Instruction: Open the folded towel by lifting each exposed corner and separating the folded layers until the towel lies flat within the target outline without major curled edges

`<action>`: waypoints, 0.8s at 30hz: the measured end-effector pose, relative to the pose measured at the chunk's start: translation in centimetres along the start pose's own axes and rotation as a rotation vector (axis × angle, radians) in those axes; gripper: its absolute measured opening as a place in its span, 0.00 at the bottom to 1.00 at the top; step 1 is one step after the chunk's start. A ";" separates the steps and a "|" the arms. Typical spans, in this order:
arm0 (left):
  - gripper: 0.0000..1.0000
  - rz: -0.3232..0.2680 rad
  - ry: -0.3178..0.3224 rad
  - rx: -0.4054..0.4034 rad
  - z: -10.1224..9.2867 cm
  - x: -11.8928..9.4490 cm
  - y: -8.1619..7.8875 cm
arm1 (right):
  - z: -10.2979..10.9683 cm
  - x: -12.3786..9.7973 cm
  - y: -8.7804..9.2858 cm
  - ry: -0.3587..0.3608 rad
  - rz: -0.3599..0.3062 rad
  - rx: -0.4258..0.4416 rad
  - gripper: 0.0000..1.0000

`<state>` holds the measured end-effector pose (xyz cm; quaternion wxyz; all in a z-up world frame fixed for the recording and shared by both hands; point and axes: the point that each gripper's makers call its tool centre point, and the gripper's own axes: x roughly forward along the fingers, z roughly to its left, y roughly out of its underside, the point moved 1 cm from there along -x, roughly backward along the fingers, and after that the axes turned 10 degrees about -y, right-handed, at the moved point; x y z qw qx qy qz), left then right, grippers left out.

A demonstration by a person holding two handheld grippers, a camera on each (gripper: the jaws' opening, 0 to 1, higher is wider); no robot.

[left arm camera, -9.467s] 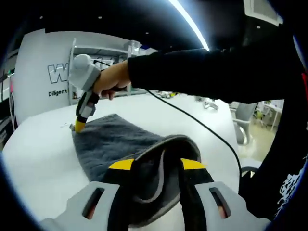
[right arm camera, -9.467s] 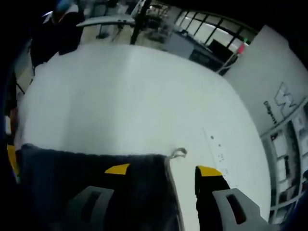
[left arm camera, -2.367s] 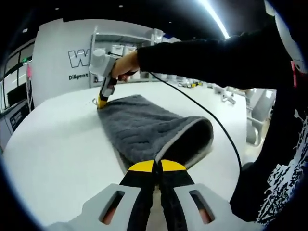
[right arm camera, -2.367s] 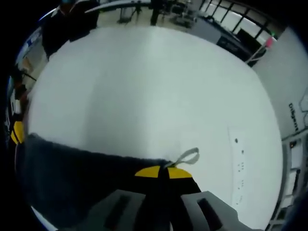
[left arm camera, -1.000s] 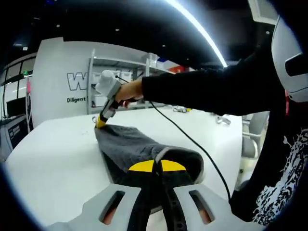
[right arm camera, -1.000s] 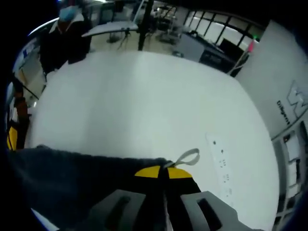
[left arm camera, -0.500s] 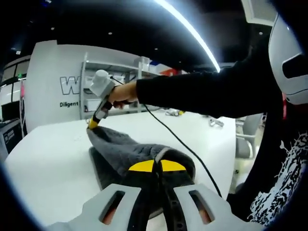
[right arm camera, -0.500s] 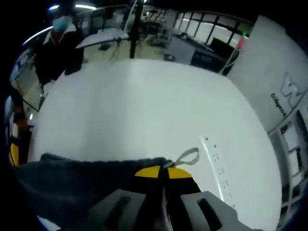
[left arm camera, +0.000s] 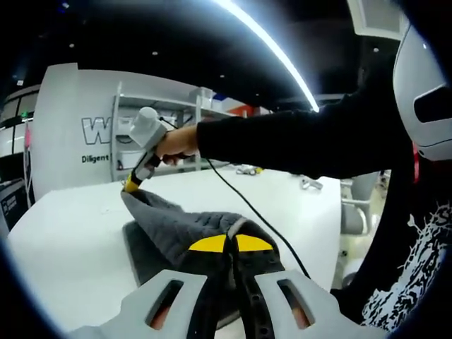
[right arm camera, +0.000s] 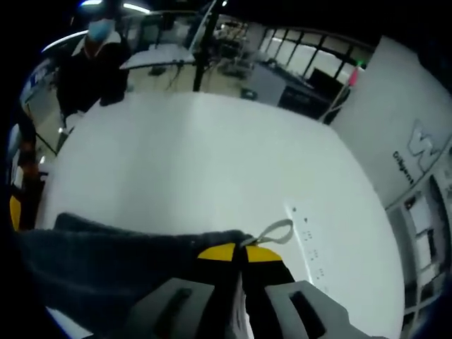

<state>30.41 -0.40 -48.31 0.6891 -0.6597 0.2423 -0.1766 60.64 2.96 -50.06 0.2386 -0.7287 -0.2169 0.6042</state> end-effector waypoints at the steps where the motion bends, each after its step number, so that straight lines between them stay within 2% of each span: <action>1: 0.00 0.000 0.001 0.001 0.0 0.0 0.0 | 0.0 0.0 0.0 0.001 -0.001 -0.001 0.00; 11: 0.00 -0.007 0.016 0.006 -0.5 0.3 -0.3 | -0.3 -1.4 0.4 0.022 -0.022 0.003 0.00; 24: 0.00 -0.030 0.054 0.024 -1.8 1.0 -1.4 | -0.4 -3.0 1.1 0.040 -0.067 0.065 0.00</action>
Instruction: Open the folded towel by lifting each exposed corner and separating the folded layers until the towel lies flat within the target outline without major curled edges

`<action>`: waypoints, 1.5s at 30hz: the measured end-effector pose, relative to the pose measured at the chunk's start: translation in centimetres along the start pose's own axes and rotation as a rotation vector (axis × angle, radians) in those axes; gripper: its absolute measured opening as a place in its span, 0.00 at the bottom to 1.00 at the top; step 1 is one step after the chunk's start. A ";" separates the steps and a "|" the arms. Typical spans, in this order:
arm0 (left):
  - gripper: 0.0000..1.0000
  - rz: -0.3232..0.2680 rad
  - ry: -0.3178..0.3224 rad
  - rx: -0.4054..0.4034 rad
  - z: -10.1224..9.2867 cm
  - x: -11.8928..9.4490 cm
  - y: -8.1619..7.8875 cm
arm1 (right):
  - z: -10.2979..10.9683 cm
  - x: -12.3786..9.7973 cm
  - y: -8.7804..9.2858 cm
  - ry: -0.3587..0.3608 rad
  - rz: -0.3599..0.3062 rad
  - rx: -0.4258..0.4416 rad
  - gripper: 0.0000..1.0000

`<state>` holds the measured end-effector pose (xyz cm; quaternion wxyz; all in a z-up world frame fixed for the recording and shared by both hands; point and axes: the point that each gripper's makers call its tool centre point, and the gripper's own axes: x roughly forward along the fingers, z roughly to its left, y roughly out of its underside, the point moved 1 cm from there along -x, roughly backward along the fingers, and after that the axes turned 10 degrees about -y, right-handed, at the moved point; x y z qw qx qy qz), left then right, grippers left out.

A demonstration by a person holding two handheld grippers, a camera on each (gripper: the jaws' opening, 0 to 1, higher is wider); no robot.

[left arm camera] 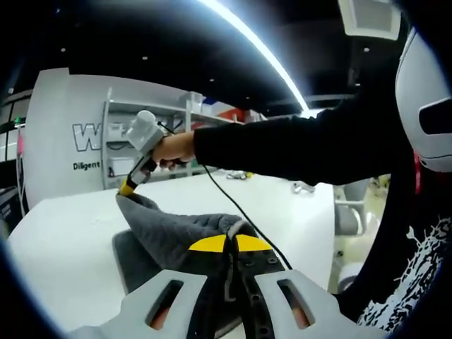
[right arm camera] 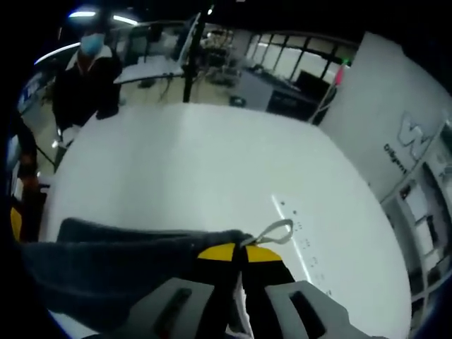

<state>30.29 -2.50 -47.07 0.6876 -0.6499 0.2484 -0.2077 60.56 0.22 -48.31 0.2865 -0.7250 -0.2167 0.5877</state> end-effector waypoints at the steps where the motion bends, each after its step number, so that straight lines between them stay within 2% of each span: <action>1: 0.00 -0.002 0.000 0.001 0.0 0.1 -0.1 | -0.1 -0.2 -0.1 0.003 -0.005 0.002 0.00; 19: 0.00 -0.034 0.055 0.003 -1.6 1.4 -1.6 | -0.3 -2.3 0.5 0.023 -0.089 0.044 0.00; 24: 0.00 -0.053 0.070 0.021 -2.2 1.7 -2.1 | -0.7 -3.1 1.2 0.019 -0.110 0.102 0.00; 32: 0.00 -0.062 0.096 0.009 -2.4 1.6 -2.0 | -0.4 -4.0 2.1 0.019 -0.127 0.124 0.00; 36: 0.00 -0.064 0.108 0.015 -2.6 1.5 -2.1 | -0.3 -4.3 2.1 0.018 -0.152 0.137 0.00; 45: 0.00 -0.069 0.129 0.015 -3.0 1.5 -2.0 | 0.7 -5.1 1.7 0.038 -0.213 0.111 0.00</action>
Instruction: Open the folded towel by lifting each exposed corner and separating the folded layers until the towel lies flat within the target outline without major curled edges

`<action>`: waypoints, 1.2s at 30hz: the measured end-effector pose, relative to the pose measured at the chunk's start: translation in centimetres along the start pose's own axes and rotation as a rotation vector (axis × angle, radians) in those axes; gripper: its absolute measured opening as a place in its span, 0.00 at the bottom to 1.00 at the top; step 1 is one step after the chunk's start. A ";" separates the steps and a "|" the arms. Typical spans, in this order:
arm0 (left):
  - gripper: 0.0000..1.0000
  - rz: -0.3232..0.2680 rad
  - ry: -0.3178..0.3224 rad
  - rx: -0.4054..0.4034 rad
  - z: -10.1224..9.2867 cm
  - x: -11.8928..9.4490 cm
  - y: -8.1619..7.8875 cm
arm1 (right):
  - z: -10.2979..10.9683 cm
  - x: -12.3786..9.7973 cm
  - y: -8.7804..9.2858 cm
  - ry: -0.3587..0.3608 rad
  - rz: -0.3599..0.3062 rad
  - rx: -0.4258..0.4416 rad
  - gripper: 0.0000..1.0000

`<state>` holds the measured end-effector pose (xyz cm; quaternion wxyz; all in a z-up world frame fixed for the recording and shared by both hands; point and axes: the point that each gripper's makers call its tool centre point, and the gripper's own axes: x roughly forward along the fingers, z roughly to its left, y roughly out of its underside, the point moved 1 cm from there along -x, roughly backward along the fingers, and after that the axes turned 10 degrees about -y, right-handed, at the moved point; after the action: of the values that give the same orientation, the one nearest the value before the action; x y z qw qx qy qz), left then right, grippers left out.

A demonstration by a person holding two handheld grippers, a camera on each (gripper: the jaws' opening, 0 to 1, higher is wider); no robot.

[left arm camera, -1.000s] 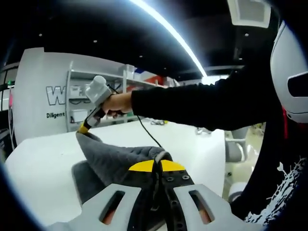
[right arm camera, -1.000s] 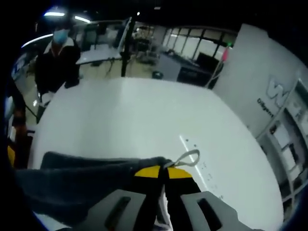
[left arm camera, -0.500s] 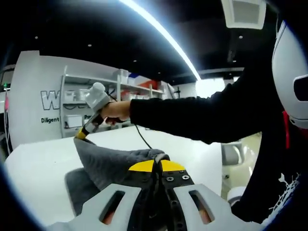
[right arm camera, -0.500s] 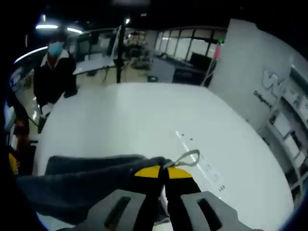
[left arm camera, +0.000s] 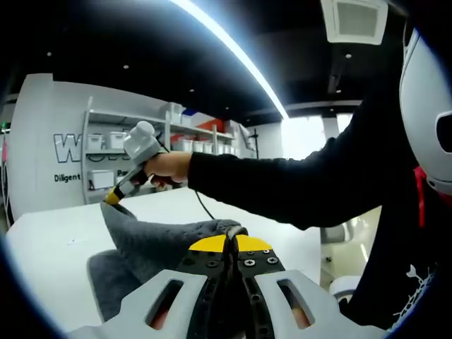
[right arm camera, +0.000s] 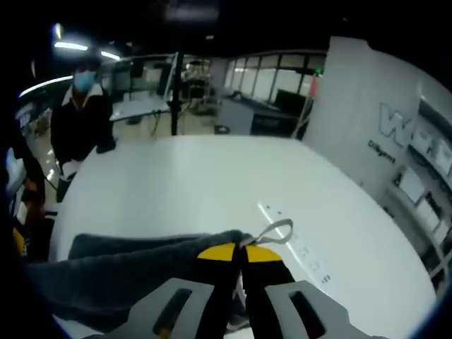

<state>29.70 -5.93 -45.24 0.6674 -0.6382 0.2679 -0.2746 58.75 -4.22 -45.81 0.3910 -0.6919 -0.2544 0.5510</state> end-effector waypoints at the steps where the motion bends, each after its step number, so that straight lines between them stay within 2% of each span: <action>1: 0.00 0.002 0.004 0.000 -0.1 0.0 0.0 | 0.2 -0.2 -0.1 -0.001 -0.017 0.004 0.00; 5: 0.00 0.001 0.021 0.001 -0.3 -0.1 0.0 | 0.6 -1.0 0.3 0.017 -0.046 0.000 0.00; 6: 0.00 0.003 0.026 0.001 -0.4 0.0 0.0 | 0.8 -1.3 0.3 0.012 -0.080 0.017 0.00; 11: 0.00 0.009 0.052 -0.001 -1.1 0.1 0.2 | 1.0 -2.2 1.0 0.022 -0.158 0.029 0.00; 16: 0.00 0.019 0.070 0.004 -1.1 0.0 0.3 | 0.8 -3.1 1.8 0.036 -0.216 0.049 0.00; 26: 0.00 0.037 0.092 -0.002 -1.4 -0.4 0.3 | 0.2 -4.7 3.5 0.069 -0.246 0.078 0.00; 30: 0.00 0.036 0.090 -0.002 -1.4 -0.5 0.4 | -0.5 -5.4 3.3 0.076 -0.259 0.093 0.00; 36: 0.00 0.040 0.089 0.003 -1.4 -0.4 0.5 | -1.6 -6.1 3.2 0.088 -0.269 0.068 0.00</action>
<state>28.50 -6.60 -45.84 0.6611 -0.6188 0.3100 -0.2897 58.47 -11.23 -44.82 0.4953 -0.6613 -0.3087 0.4711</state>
